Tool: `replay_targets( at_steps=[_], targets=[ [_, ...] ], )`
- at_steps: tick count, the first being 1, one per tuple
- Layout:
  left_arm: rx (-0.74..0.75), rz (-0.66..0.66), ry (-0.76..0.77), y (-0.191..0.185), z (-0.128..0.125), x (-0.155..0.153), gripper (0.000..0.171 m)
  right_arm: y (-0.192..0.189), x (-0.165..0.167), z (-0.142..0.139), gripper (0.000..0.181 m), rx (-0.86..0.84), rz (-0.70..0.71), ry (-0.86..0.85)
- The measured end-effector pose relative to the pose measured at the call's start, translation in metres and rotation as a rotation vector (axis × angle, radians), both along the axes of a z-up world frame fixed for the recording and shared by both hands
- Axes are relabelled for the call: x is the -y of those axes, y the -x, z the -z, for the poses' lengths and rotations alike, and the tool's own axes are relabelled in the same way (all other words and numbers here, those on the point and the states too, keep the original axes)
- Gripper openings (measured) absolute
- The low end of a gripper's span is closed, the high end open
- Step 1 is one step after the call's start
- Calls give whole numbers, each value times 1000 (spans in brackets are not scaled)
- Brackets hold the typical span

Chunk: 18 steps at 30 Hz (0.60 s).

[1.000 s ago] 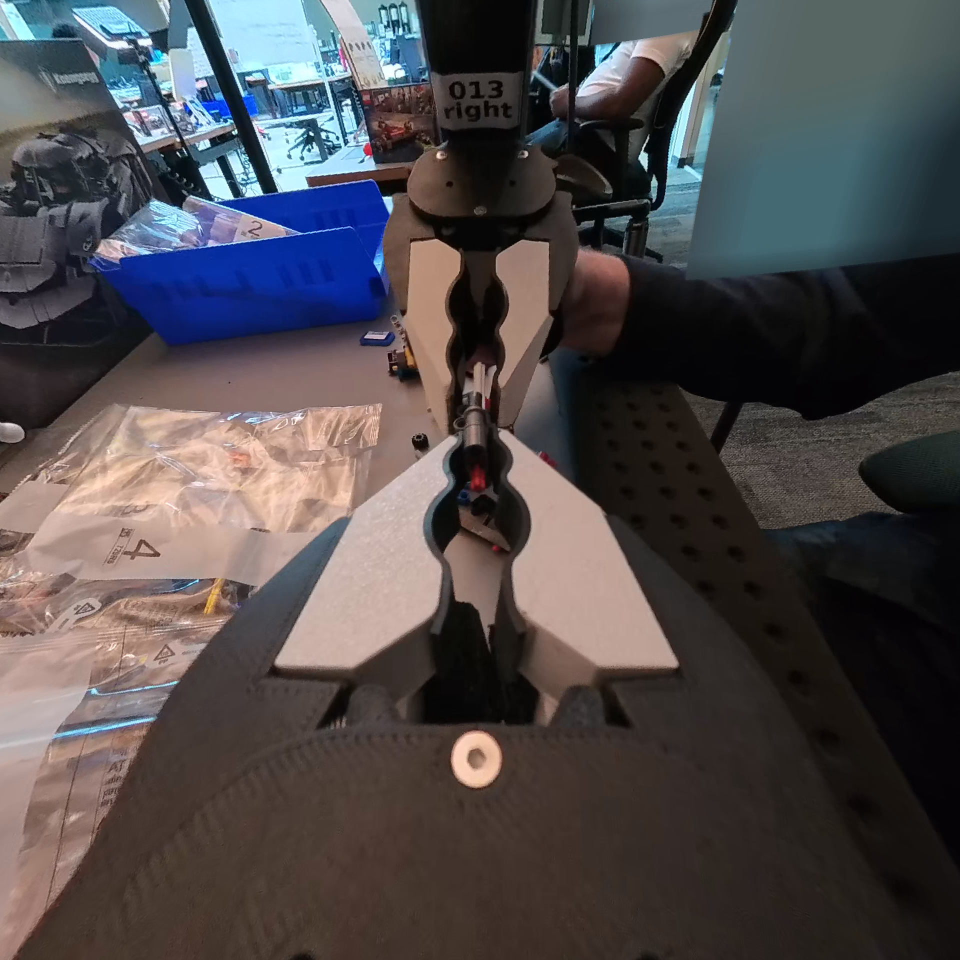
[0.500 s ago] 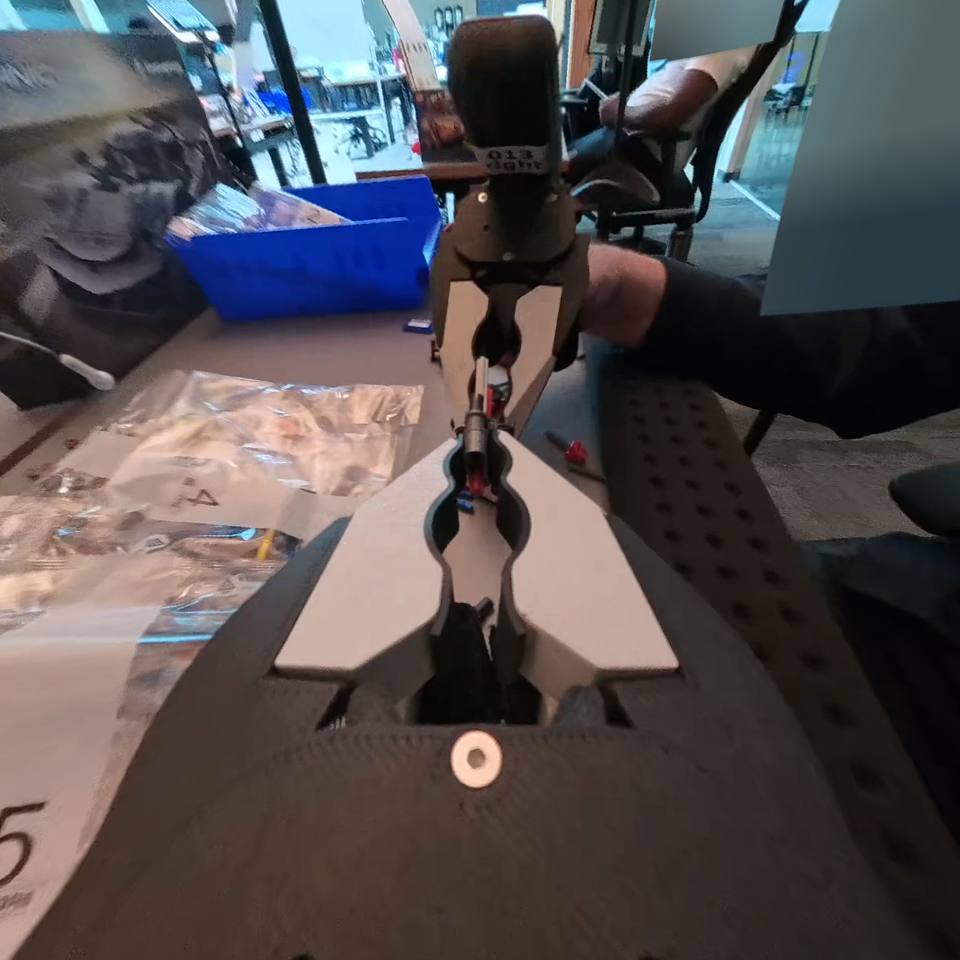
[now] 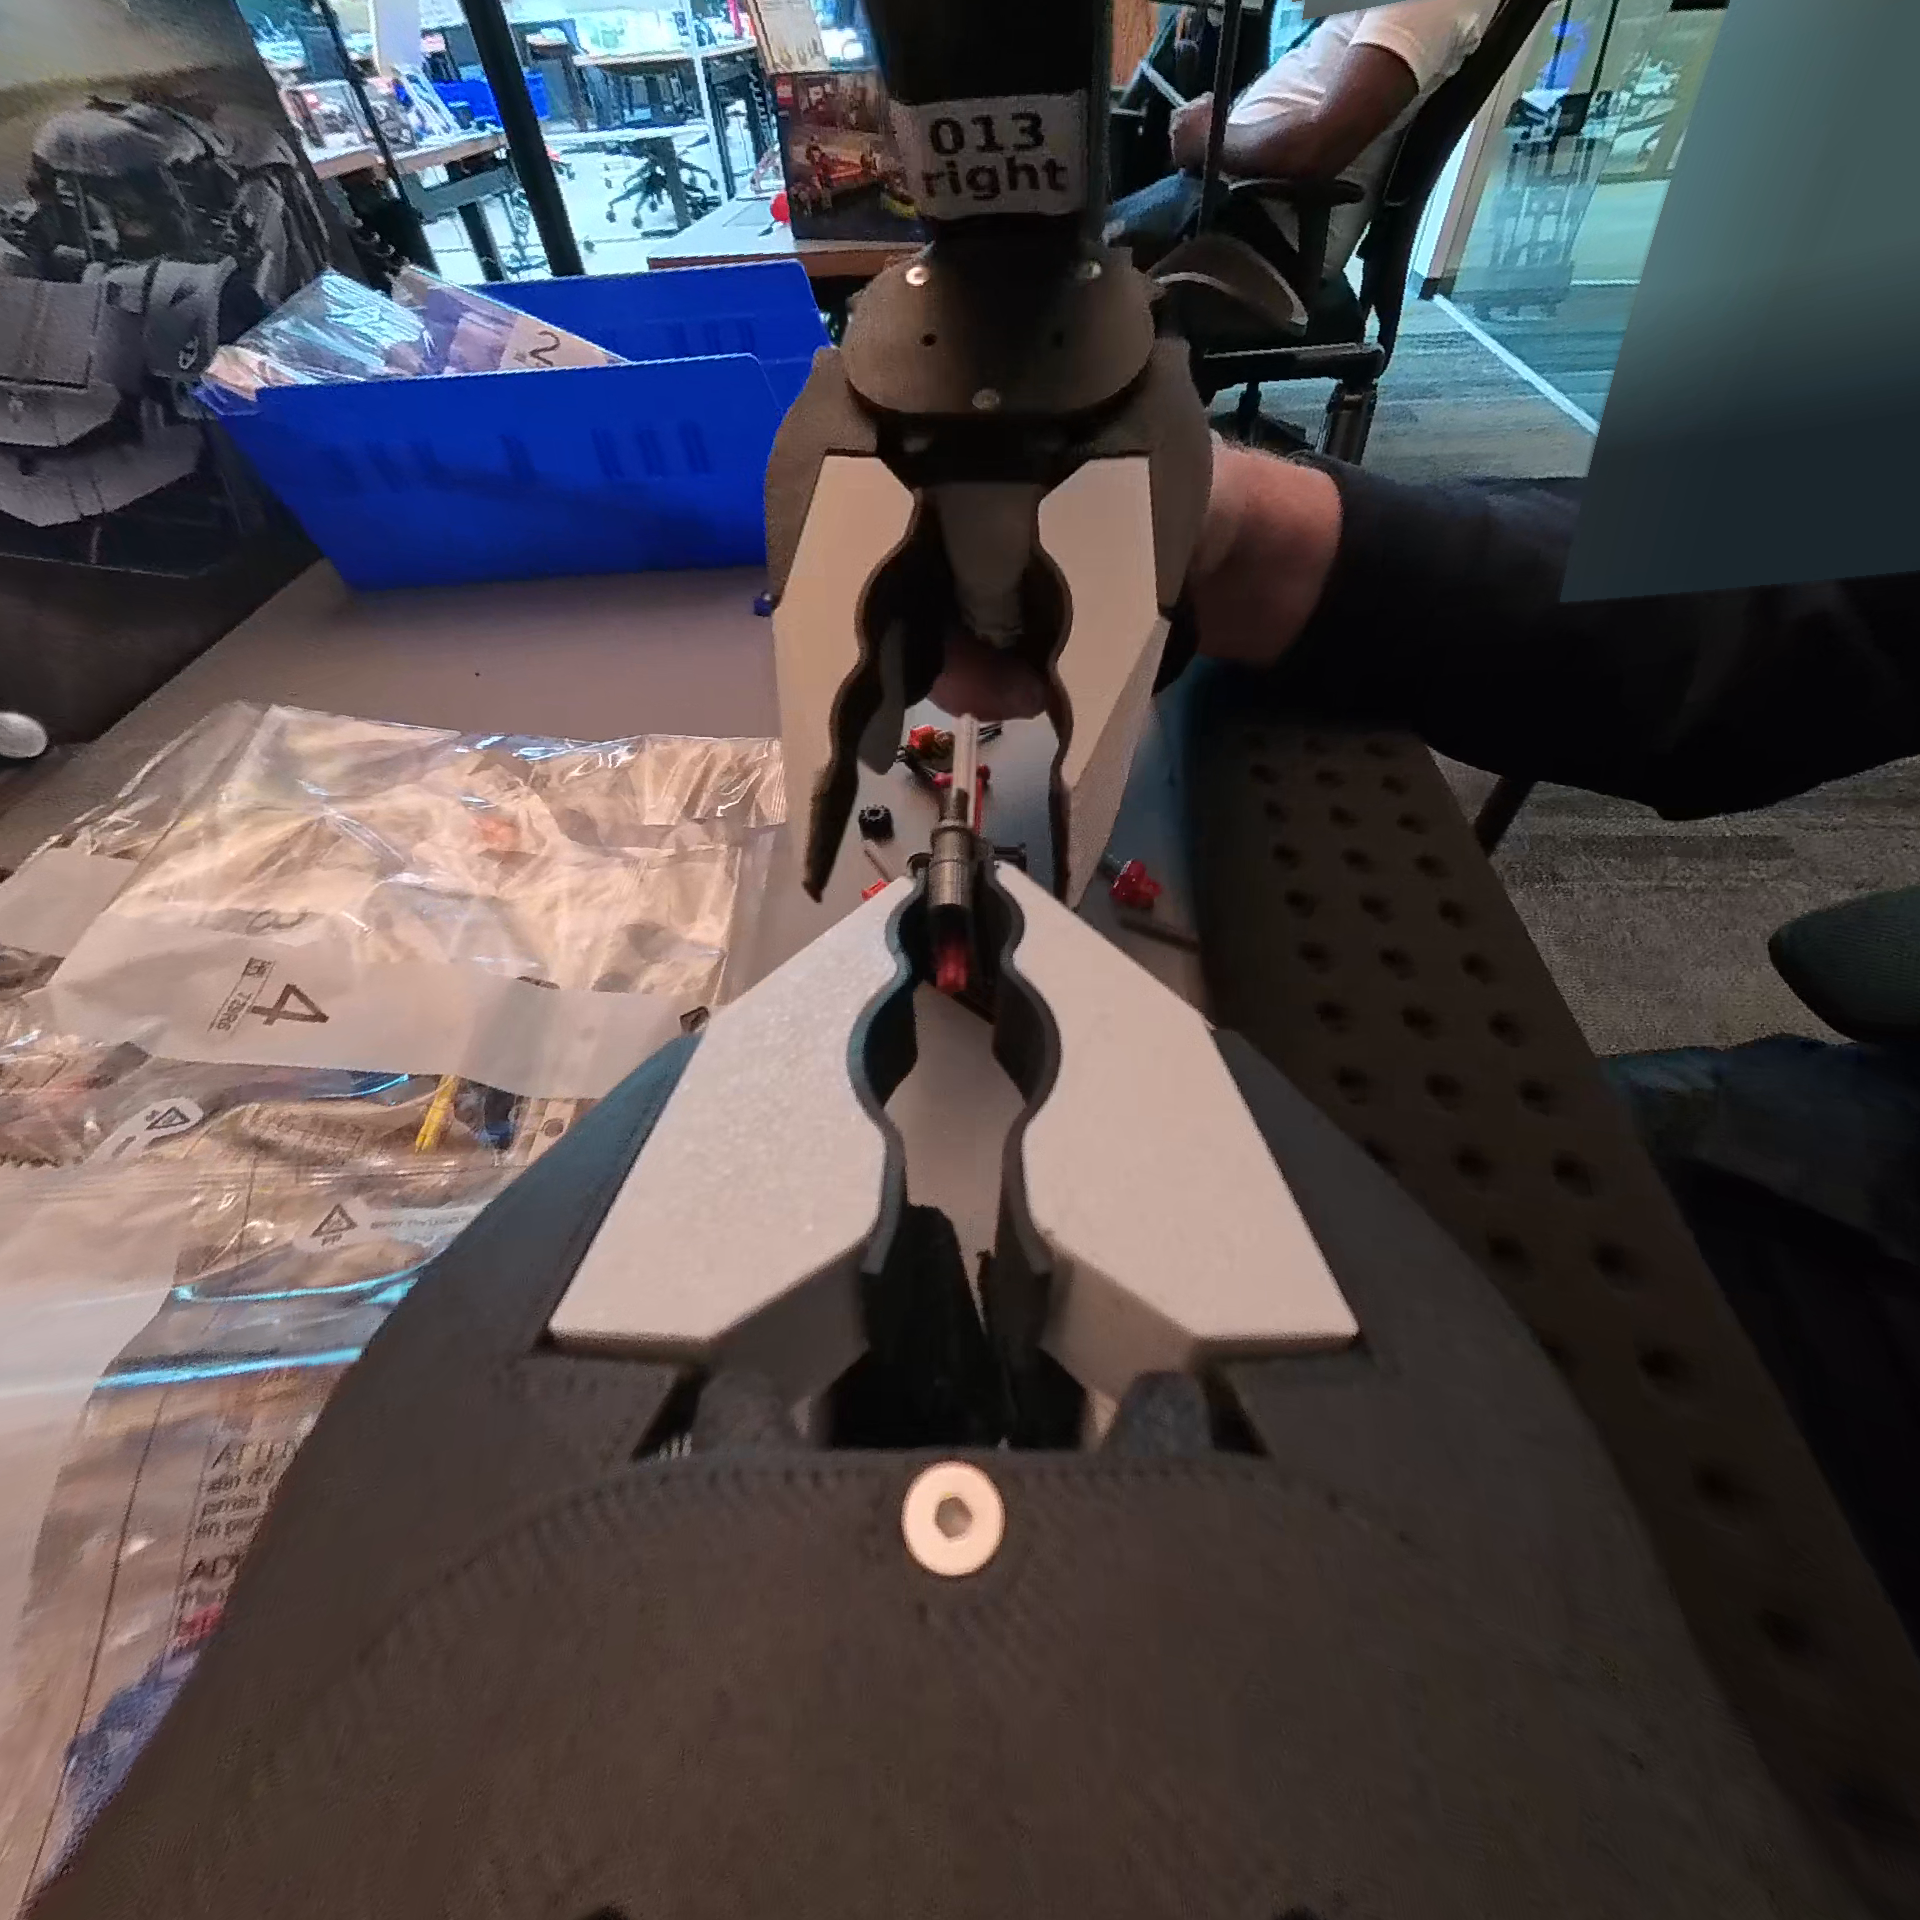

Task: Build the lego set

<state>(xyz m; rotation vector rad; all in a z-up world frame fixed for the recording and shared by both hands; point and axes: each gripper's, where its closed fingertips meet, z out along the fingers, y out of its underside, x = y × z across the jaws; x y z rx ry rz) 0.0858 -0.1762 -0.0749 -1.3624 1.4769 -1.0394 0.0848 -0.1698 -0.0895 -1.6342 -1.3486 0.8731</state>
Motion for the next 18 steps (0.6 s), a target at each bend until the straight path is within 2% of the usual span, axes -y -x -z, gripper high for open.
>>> replay_targets(
  at_steps=[2,5,17,18],
  targets=[
    [-8,9,-6,-4,2,3,8,4,3,2,47,5,-17,-2],
    [-13,-6,-26,-7,2,2,8,6,6,7,23,42,-32,-20],
    [-28,-4,-87,-6,-1,5,8,1,10,3,21,52,-41,-28],
    [-35,-21,-94,-5,-1,3,8,-1,10,4,14,60,-42,-14]
  ],
)
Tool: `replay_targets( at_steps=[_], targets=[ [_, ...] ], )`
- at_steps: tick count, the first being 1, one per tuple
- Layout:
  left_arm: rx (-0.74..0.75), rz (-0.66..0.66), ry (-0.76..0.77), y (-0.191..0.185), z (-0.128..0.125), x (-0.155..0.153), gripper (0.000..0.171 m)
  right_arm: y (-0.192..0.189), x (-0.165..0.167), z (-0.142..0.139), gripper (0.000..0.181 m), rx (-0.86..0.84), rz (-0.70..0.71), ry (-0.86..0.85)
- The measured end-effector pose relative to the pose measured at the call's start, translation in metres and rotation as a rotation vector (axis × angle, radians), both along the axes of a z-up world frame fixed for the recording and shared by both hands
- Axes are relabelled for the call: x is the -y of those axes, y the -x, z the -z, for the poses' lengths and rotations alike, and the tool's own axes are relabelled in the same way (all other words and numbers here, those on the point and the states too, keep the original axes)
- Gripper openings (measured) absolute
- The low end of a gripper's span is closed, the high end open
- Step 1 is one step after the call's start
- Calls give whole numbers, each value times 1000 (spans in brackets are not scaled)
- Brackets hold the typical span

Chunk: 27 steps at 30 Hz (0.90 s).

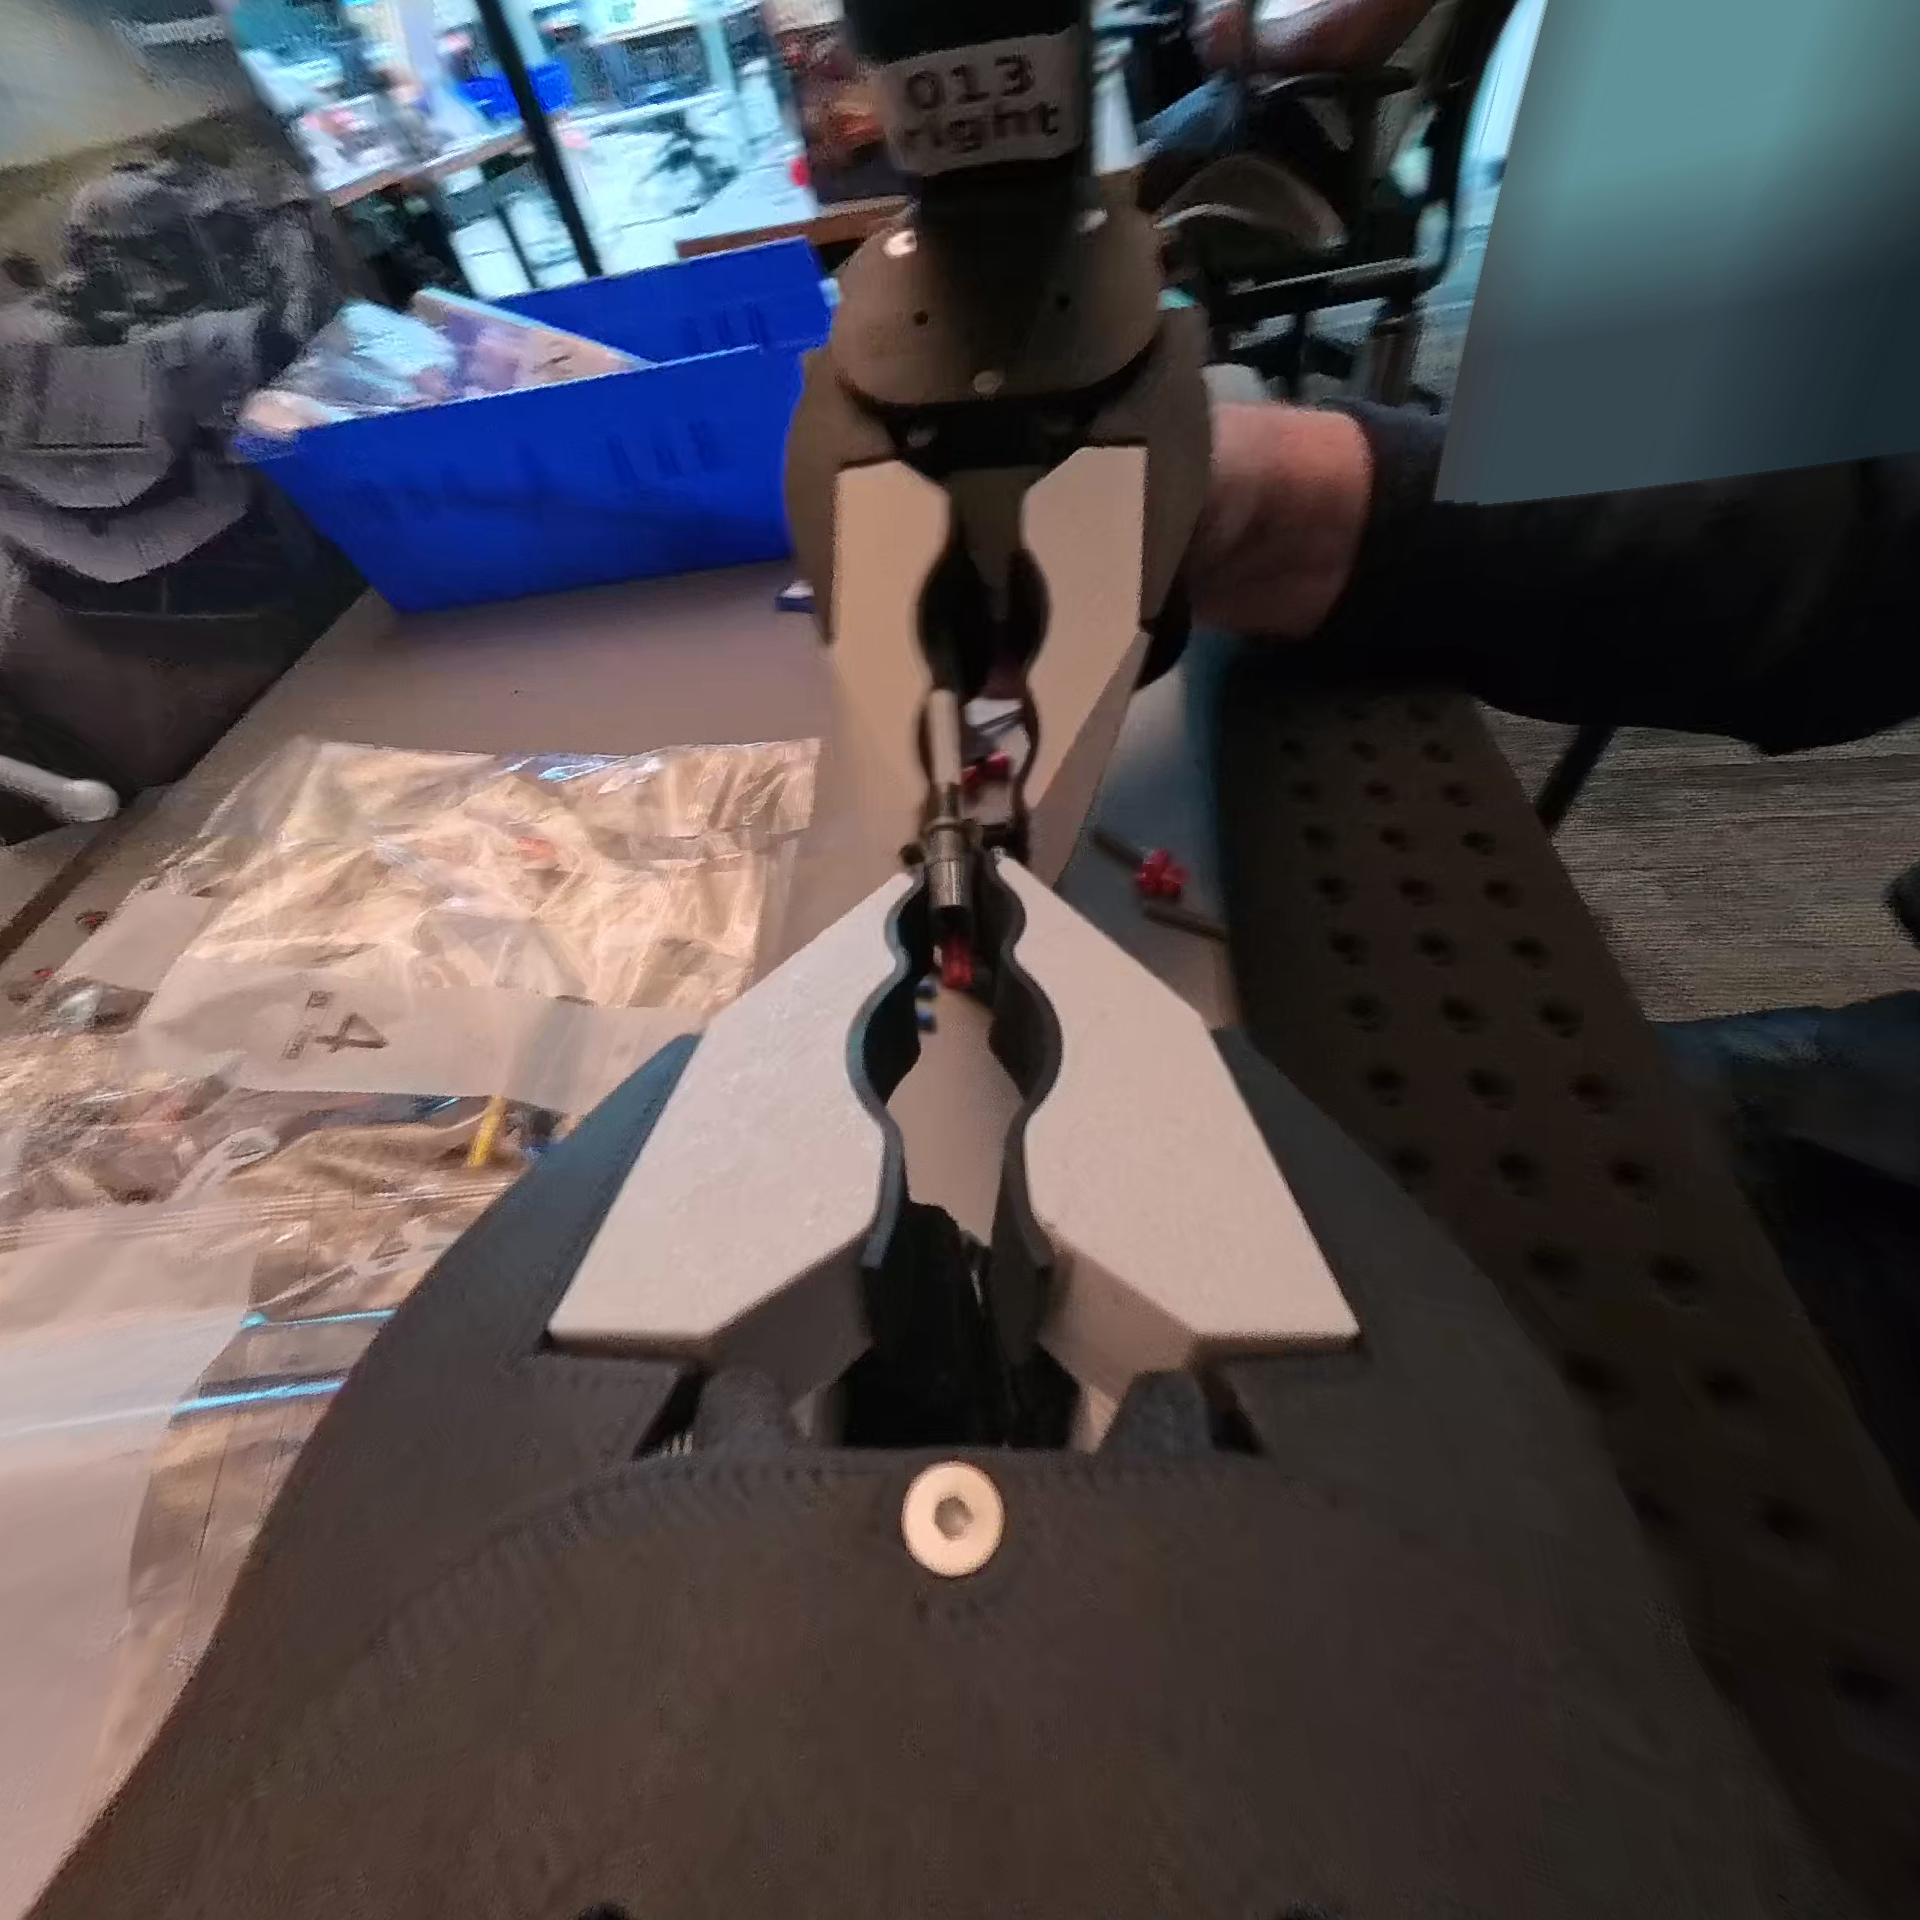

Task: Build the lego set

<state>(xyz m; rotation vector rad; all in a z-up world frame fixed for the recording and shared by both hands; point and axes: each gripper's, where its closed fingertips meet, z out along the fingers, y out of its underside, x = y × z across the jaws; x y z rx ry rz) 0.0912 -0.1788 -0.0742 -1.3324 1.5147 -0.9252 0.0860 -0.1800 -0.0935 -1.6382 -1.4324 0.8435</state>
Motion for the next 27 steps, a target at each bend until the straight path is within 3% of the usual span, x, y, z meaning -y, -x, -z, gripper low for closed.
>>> replay_targets(
  at_steps=[2,6,9,10,14,18,19,27],
  targets=[
    [21,12,11,5,-5,0,8,-4,-1,-4,0,-22,5,15],
    [76,-49,41,25,-14,-13,7,-16,0,-28,0,-158,7,16],
    [46,-57,16,16,-7,-14,7,-5,-5,-7,2,-67,26,29],
    [32,-52,10,12,-5,-12,7,-4,-8,-8,17,-70,38,30],
    [27,-63,2,8,-3,-13,7,-4,-10,-23,22,-165,47,22],
    [35,-63,2,3,-4,-12,7,0,-11,-14,24,-118,55,18],
    [45,-56,12,3,-5,-11,7,-1,-12,-15,17,-118,61,5],
    [60,-64,-27,2,-10,-10,7,-2,-10,-20,14,-147,53,60]
  ],
)
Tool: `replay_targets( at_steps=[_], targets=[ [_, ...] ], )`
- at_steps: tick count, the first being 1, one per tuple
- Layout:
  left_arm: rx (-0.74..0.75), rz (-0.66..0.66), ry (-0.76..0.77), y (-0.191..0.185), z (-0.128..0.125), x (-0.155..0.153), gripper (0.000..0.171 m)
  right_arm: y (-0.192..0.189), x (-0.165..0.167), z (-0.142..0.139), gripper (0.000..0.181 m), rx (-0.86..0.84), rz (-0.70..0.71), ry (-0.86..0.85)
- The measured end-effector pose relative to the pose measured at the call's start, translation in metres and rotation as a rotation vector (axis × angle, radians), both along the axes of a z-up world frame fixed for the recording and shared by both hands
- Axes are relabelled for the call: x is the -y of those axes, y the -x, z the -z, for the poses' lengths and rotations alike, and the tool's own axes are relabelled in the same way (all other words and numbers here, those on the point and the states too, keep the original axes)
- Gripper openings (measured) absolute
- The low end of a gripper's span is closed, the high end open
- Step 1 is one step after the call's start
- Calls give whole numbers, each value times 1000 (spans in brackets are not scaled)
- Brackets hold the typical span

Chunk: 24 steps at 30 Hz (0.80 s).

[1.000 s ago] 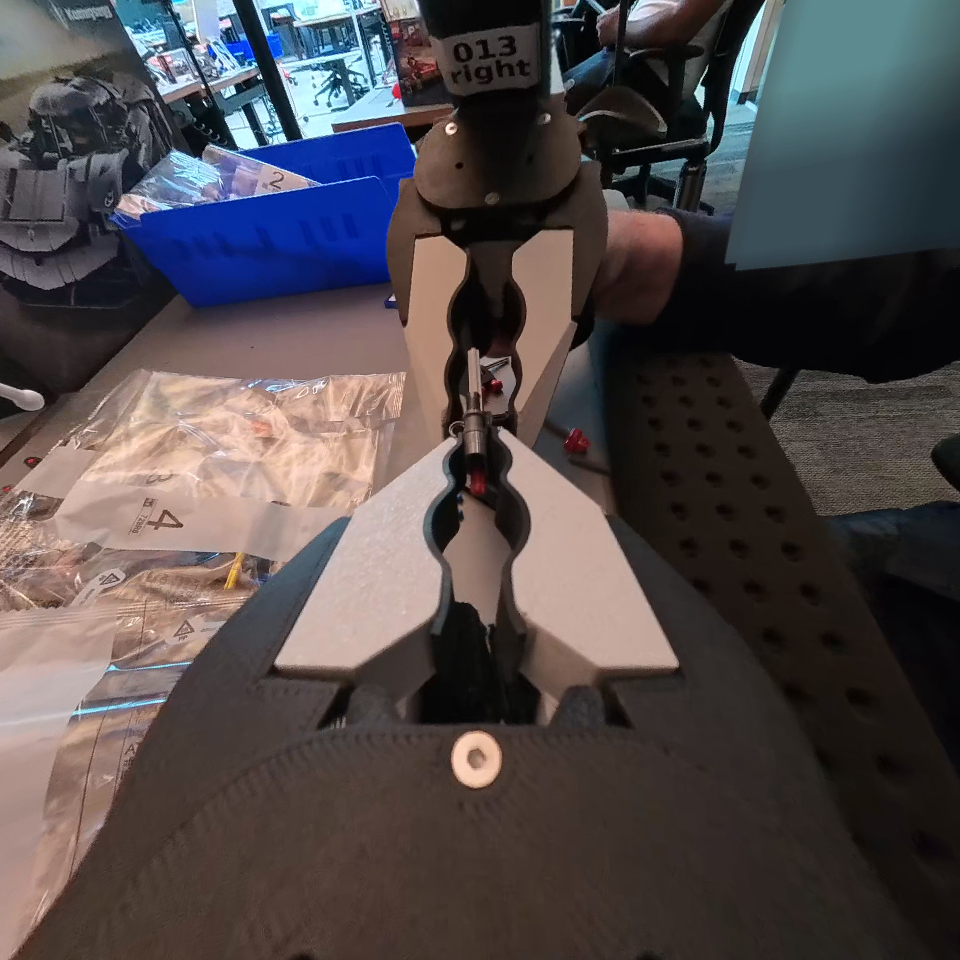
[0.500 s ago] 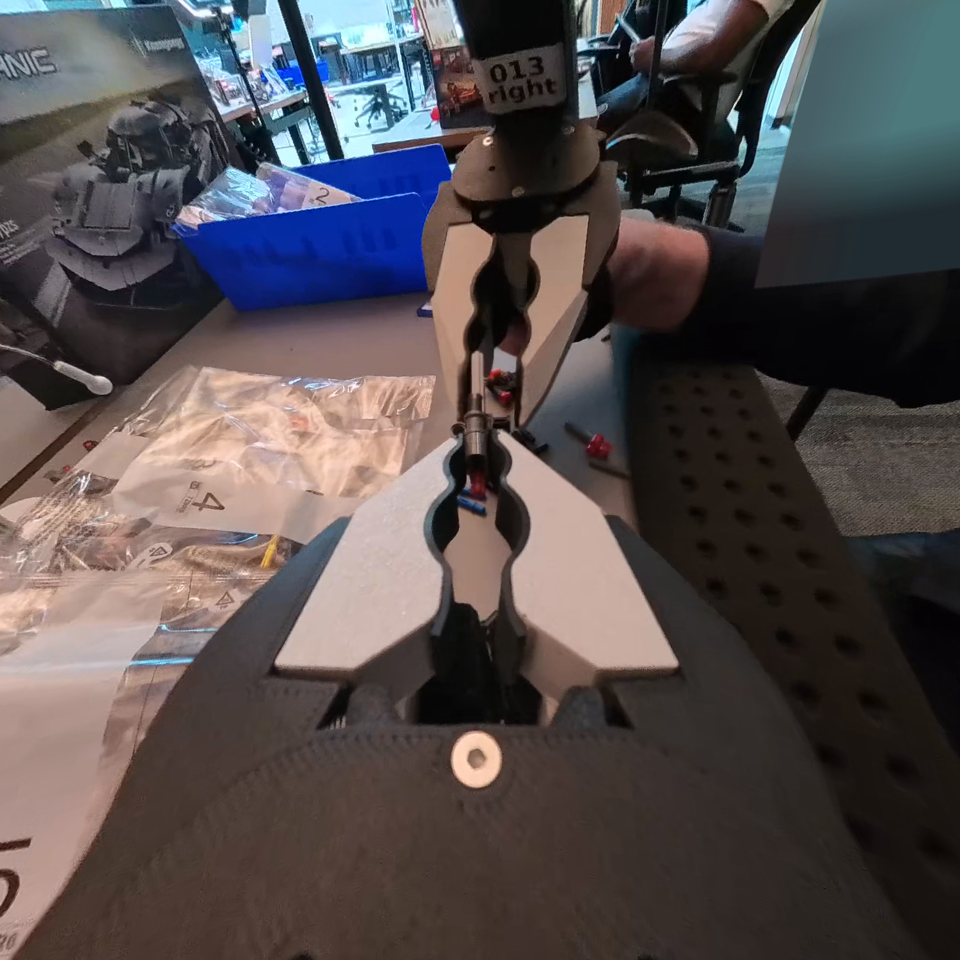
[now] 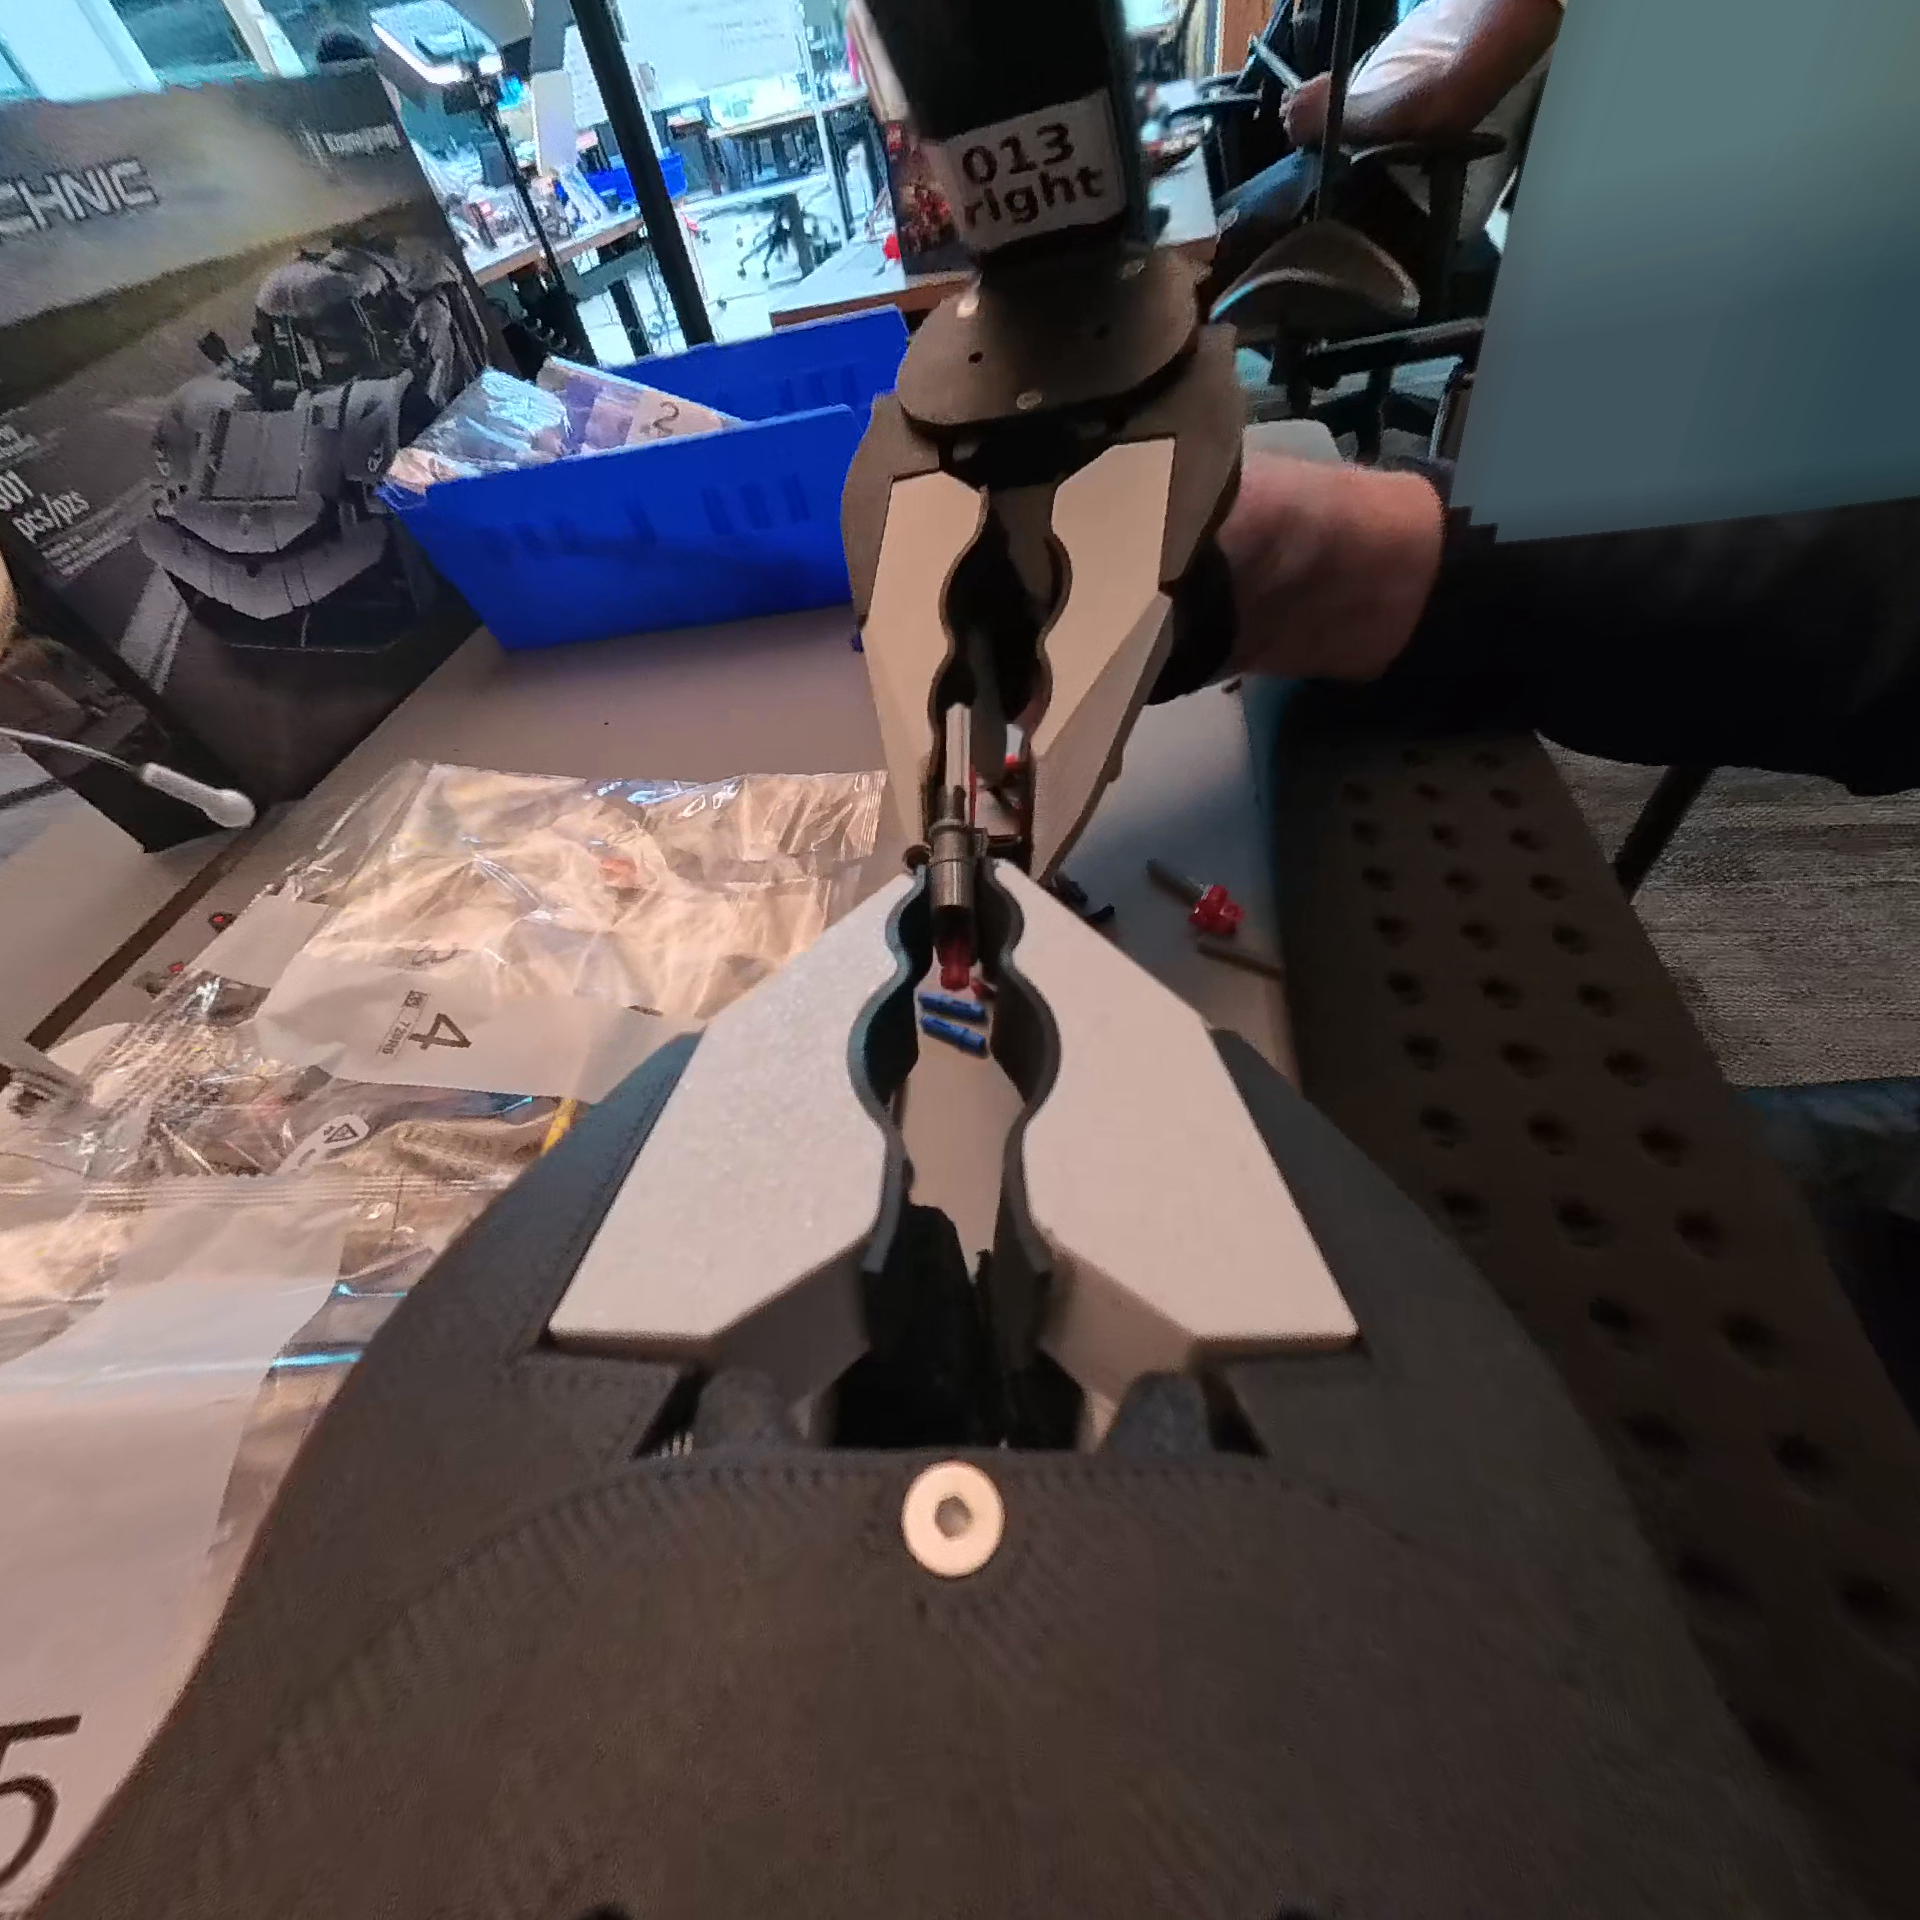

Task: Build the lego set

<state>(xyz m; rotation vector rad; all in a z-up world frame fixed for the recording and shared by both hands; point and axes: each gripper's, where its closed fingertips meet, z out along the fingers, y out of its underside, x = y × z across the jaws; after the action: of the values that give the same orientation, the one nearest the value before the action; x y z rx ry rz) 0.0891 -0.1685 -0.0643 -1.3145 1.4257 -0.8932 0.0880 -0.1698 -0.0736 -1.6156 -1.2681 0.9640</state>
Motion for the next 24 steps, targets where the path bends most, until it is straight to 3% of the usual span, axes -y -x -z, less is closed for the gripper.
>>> replay_targets(
  at_steps=[4,18,20,22,23,24],
  targets=[
    [-24,-19,-72,-1,1,0,7,0,2,-3,15,-73,-38,137],
    [-61,-9,-145,0,2,4,8,-2,8,0,11,-17,-58,84],
    [-52,-14,-141,4,-1,3,8,-5,7,-1,4,-12,-47,66],
    [-44,-101,-118,26,-4,-16,7,-29,-7,-19,0,-114,34,70],
    [38,-100,-60,38,-16,-19,6,-41,-6,-37,0,-221,23,86],
    [92,-83,-29,43,-26,-18,6,-43,-7,-36,0,-207,37,72]
  ],
)
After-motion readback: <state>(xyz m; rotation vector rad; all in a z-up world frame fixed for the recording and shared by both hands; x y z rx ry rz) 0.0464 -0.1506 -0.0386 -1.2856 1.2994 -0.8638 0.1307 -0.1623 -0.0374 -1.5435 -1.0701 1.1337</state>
